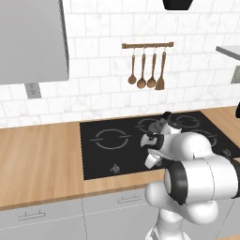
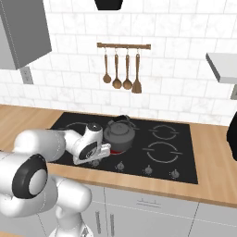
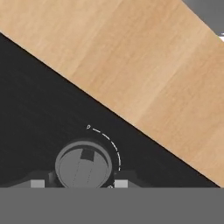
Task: Turn off the front center burner of the stove.
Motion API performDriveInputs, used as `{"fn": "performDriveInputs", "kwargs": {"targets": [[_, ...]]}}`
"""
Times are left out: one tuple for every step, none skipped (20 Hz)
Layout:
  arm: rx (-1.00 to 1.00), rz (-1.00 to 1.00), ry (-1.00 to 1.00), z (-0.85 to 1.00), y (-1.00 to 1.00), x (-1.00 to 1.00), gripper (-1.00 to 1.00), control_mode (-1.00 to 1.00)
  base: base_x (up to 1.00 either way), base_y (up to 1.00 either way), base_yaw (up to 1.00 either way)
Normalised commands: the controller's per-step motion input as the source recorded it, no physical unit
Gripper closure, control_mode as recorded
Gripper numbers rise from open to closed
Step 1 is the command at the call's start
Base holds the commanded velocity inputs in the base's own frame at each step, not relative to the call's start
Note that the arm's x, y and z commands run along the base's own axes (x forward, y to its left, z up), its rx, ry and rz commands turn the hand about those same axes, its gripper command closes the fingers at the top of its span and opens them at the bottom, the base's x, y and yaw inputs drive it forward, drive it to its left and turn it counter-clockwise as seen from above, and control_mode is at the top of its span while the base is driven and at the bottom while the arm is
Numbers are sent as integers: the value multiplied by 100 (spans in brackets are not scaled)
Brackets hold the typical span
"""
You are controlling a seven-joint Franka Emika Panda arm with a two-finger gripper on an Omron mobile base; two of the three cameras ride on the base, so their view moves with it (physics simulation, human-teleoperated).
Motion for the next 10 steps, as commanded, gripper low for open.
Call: {"fn": "performDriveInputs", "kwargs": {"targets": [[6,-47,0,-12,31,-31,100,-100,0,0,0],[5,-49,0,-11,26,-32,100,-100,0,0,0],[3,-51,0,-9,20,-31,100,-100,0,0,0],[1,-51,0,-8,18,-29,100,-100,0,0,0],[1,-52,0,-9,17,-28,100,-100,0,0,0],[0,-52,1,-9,15,-26,100,-100,0,0,0],[0,-53,3,-9,12,-26,100,-100,0,0,0],[0,-53,6,-8,13,-21,100,-100,0,0,0],[0,-41,11,-8,0,-13,100,-100,0,0,0],[0,-41,10,-8,0,-12,100,-100,0,0,0]]}}
